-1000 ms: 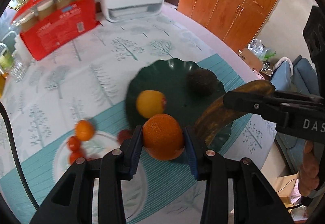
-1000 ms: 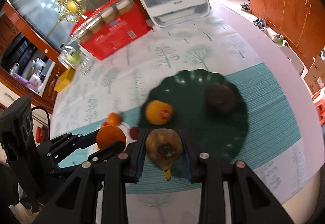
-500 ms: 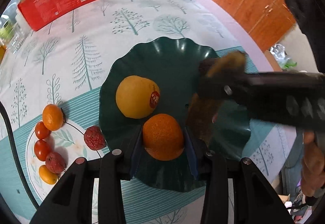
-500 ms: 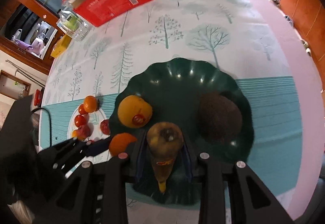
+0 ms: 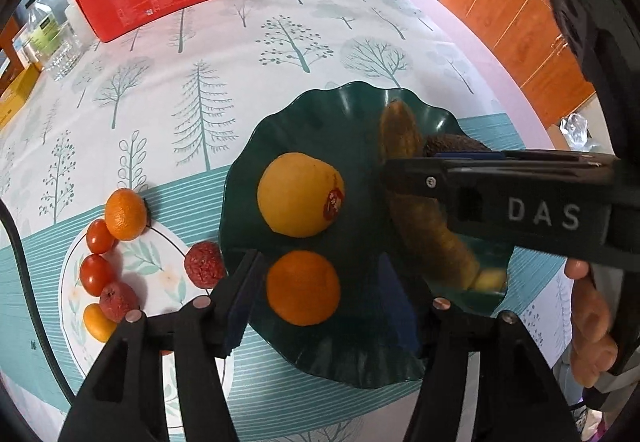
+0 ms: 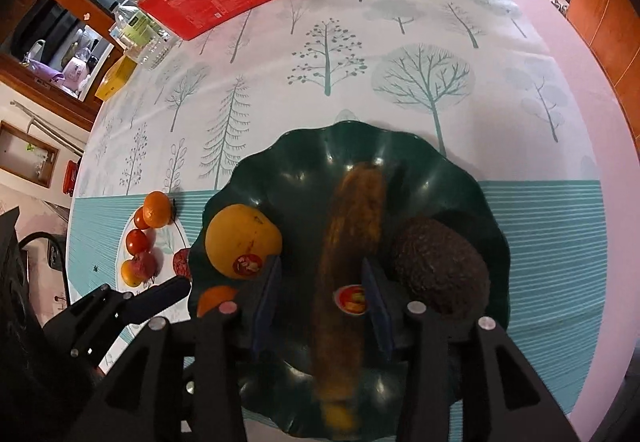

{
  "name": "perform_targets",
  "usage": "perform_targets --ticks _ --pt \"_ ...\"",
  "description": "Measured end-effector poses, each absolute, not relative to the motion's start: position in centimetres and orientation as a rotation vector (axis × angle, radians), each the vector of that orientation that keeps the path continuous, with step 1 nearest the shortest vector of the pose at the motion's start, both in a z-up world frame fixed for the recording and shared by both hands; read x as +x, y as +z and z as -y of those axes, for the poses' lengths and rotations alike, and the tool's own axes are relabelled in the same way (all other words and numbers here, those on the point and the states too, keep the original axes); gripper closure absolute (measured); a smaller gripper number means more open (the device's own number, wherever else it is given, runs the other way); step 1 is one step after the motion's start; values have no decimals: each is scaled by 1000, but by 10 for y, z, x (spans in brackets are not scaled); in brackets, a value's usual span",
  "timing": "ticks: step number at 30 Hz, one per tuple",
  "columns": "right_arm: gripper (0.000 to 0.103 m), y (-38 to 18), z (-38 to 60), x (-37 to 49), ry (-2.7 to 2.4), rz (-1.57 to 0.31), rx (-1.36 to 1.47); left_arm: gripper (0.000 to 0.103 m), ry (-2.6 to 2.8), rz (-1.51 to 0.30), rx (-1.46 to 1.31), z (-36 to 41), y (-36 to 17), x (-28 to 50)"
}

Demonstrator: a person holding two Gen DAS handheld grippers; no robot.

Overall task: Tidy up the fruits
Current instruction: 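Carry the banana and orange into the green dish and release both, then withdraw both open tools back toward the remaining fruit plate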

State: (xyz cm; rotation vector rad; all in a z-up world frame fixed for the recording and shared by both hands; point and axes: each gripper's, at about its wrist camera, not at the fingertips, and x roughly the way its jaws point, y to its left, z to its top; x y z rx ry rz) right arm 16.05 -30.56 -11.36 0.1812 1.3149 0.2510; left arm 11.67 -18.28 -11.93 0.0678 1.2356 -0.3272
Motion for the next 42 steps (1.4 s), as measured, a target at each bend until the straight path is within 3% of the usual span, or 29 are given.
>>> perform_targets --ticks 14,42 --pt "59 -96 309 138 225 -1264 128 32 -299 -1179 97 183 -98 105" --pt "59 -56 312 62 172 -1079 68 31 -235 -1178 216 180 -65 64"
